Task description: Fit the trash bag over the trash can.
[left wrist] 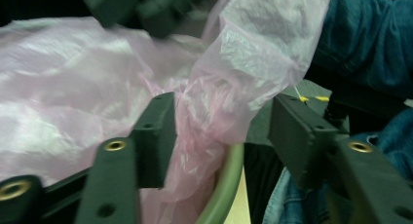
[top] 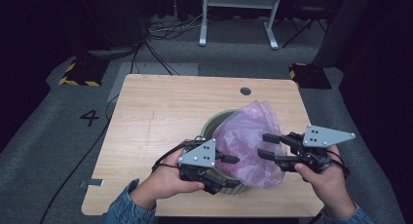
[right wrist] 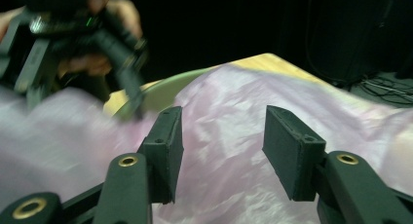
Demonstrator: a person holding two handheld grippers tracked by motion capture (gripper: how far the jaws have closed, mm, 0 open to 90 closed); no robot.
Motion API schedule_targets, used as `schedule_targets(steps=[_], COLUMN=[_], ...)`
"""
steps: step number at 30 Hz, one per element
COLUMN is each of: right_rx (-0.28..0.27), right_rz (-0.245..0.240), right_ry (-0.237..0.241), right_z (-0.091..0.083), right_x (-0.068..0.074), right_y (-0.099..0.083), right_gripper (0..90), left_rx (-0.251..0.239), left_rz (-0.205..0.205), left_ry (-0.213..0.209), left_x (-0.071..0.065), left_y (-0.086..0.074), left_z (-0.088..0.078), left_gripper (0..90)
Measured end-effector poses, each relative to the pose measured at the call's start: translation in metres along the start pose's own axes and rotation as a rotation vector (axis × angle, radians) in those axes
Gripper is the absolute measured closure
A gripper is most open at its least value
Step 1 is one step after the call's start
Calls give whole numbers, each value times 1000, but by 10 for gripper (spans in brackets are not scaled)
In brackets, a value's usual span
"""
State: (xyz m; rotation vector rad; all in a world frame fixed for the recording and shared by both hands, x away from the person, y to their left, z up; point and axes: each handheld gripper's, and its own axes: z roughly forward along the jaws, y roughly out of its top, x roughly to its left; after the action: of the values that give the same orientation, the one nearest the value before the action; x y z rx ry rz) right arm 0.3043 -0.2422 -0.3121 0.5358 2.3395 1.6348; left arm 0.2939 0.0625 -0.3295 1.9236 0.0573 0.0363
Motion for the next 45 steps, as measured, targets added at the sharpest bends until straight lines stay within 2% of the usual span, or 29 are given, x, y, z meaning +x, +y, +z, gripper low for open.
schedule_targets(steps=[3, 8, 11, 14, 19, 23, 25, 29, 32, 35, 38, 42, 45], right_rx=[21, 77, 73, 57, 5, -21, -28, -31, -4, -16, -21, 14, 97], right_rz=[-12, -45, -47, -45, -18, -1, -1, 39, 55, 105, 136, 148, 129], right_ry=[27, 50, 52, 37, -15, -68, -106, -187, -241, -233, -204, -158, -147], right_z=[4, 7, 6, 1, -13, -26, -30, -34, -30, -24, -17, -1, 10], right_x=[8, 20, 23, 22, 9, -9, -20, -49, -66, -74, -75, -71, -65], right_y=[-6, -15, -16, -13, -6, 5, 11, 15, 11, 8, 11, 16, 16], right_gripper=[504, 512, 507, 486, 456, 450, 450, 412, 386, 376, 356, 359, 604], left_rx=[-40, -81, -91, -79, -58, -57, -57, -33, -22, -12, -4, -2, -1], left_rz=[-11, -5, -8, -15, -38, -50, -55, -54, -64, -78, -93, -97, -97], left_ry=[19, 45, 86, 133, 171, 191, 202, 241, 270, 292, 302, 297, 288], left_x=[4, 9, 14, 23, 40, 52, 57, 66, 73, 79, 83, 81, 79], left_y=[3, 11, 14, 17, 19, 23, 25, 27, 26, 25, 24, 24, 24], left_z=[-11, -25, -30, -30, -24, -23, -23, -21, -19, -18, -16, -14, -13], left_gripper=[393, 379, 379, 379, 381, 384, 384, 384, 382, 380, 381, 382, 386])
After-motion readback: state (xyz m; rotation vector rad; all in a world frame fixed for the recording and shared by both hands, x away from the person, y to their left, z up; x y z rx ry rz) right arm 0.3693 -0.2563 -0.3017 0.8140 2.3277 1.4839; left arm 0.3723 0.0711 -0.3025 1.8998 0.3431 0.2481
